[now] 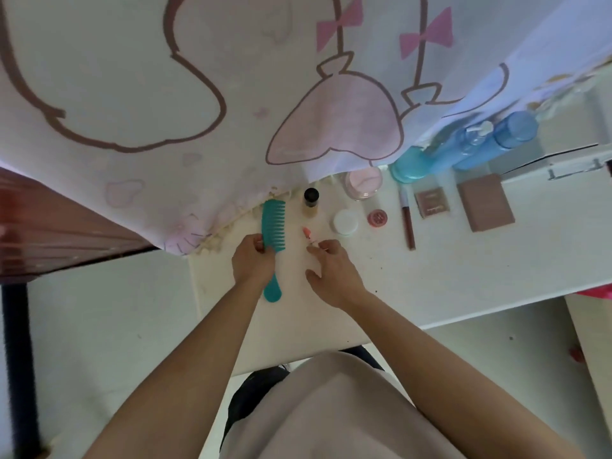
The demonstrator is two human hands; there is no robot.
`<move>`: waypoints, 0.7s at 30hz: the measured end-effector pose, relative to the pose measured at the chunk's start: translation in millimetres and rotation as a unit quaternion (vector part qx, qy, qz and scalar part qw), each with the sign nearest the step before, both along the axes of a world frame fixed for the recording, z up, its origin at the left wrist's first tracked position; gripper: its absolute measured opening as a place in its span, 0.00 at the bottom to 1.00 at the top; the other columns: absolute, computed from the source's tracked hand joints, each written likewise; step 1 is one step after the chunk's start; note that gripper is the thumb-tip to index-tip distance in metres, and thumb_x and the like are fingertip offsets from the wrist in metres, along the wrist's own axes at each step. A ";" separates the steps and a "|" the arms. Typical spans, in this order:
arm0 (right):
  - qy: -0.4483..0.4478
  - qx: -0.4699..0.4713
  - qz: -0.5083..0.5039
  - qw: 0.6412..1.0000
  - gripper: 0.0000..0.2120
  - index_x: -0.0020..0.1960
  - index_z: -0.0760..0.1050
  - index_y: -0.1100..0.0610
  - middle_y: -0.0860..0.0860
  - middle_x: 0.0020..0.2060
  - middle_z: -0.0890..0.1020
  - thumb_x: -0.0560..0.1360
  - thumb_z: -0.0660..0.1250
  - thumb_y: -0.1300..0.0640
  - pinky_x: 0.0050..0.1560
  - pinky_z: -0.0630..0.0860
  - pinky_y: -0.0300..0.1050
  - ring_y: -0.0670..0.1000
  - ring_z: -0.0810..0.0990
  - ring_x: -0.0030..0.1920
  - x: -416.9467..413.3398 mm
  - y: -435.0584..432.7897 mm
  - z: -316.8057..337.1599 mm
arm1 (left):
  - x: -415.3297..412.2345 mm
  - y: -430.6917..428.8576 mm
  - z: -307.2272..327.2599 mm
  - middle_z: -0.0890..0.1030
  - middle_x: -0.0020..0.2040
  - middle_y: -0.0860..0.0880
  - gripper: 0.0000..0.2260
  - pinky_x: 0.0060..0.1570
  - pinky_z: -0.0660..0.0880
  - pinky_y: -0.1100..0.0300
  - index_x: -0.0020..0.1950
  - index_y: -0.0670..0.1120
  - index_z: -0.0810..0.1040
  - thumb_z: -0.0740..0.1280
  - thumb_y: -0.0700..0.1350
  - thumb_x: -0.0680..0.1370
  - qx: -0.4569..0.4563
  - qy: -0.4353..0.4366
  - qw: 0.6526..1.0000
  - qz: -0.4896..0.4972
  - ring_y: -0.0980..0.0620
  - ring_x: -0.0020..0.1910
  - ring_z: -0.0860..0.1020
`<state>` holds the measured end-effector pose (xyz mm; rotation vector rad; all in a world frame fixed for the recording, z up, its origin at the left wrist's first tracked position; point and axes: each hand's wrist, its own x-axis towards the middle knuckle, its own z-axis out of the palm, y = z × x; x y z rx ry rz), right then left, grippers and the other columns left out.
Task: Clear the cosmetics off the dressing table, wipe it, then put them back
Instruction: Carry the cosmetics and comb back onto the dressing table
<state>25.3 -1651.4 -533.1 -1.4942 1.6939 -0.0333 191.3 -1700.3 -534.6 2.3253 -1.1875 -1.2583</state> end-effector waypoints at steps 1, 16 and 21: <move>0.004 0.008 0.016 1.000 0.28 0.76 0.64 0.54 0.53 0.71 0.63 0.78 0.65 0.52 0.63 0.70 0.46 0.56 0.66 0.69 -0.7 -0.9 1.4 | 1.8 2.3 2.9 0.81 0.51 0.51 0.11 0.47 0.76 0.55 0.59 0.50 0.77 0.66 0.45 0.76 0.004 -0.017 0.999 -0.029 0.47 0.51 0.80; 0.000 -0.359 0.108 0.927 0.19 0.71 0.71 0.57 0.58 0.70 0.71 0.81 0.62 0.55 0.61 0.75 0.54 0.60 0.74 0.65 38.2 -24.2 86.9 | 84.7 66.5 120.8 0.59 0.78 0.39 0.24 0.72 0.58 0.39 0.78 0.45 0.62 0.53 0.54 0.83 -0.275 -0.307 0.894 -0.175 0.38 0.77 0.58; -0.025 -0.394 0.213 0.894 0.26 0.78 0.61 0.55 0.60 0.78 0.58 0.82 0.60 0.50 0.74 0.60 0.57 0.62 0.60 0.76 97.9 -32.9 100.1 | 136.4 127.7 151.4 0.55 0.79 0.41 0.25 0.73 0.55 0.35 0.78 0.46 0.61 0.52 0.55 0.83 -0.260 -0.394 0.878 -0.074 0.40 0.78 0.55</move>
